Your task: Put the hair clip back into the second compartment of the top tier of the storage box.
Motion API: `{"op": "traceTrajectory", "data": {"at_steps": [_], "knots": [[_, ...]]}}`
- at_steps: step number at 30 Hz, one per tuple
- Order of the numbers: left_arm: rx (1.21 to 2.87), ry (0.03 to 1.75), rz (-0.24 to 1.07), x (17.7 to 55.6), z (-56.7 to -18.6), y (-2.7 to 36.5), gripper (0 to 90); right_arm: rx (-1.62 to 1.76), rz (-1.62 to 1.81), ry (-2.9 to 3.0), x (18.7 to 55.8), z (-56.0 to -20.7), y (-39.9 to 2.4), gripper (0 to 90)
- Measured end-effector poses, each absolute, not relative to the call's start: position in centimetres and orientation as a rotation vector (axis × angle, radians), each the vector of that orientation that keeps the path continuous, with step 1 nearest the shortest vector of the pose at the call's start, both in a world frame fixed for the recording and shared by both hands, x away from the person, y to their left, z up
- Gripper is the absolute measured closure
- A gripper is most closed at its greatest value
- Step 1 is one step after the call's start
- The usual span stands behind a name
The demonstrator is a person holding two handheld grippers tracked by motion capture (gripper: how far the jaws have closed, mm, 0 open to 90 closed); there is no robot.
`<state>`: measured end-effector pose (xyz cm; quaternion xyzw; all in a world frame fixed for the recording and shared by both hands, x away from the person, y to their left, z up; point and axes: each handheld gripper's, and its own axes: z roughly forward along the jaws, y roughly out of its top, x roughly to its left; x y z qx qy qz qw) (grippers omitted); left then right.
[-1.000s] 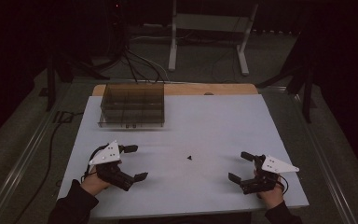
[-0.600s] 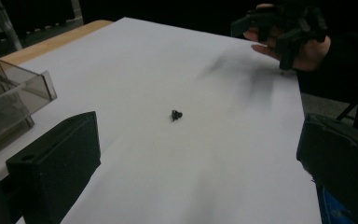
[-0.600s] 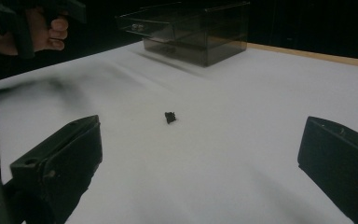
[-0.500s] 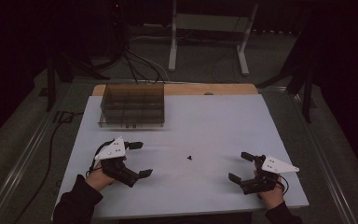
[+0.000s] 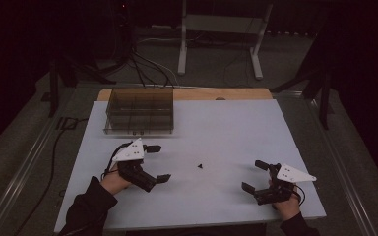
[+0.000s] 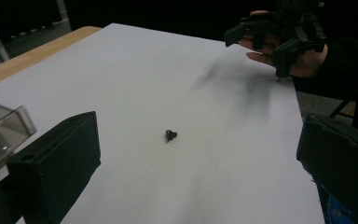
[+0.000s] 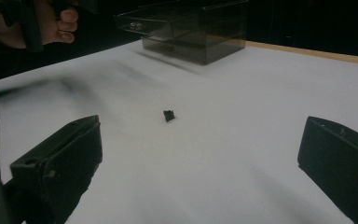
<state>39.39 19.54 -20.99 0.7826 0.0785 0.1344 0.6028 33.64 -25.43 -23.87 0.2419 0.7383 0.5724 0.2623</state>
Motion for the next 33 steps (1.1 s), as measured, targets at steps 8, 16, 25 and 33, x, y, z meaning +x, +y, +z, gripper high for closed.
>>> {"op": "traceTrajectory", "data": {"at_steps": [8, 16, 25, 33], "knots": [[1.822, 0.167, 0.291, 40.2, -21.1, 17.8, 0.6, 0.651, 1.558, 1.988, 33.6, -23.8, -25.5, 0.0], [1.857, 0.138, 0.272, 40.9, -21.6, 15.6, 0.6, 0.651, 1.555, 1.993, 33.5, -23.8, -25.5, 0.0], [1.885, 0.095, 0.249, 41.6, -22.4, 13.5, 0.6, 0.652, 1.557, 1.996, 33.5, -23.8, -25.6, 0.0], [1.919, 0.092, 0.227, 42.4, -23.0, 11.9, 0.6, 0.653, 1.555, 2.0, 33.5, -23.8, -25.6, 0.0]]}}
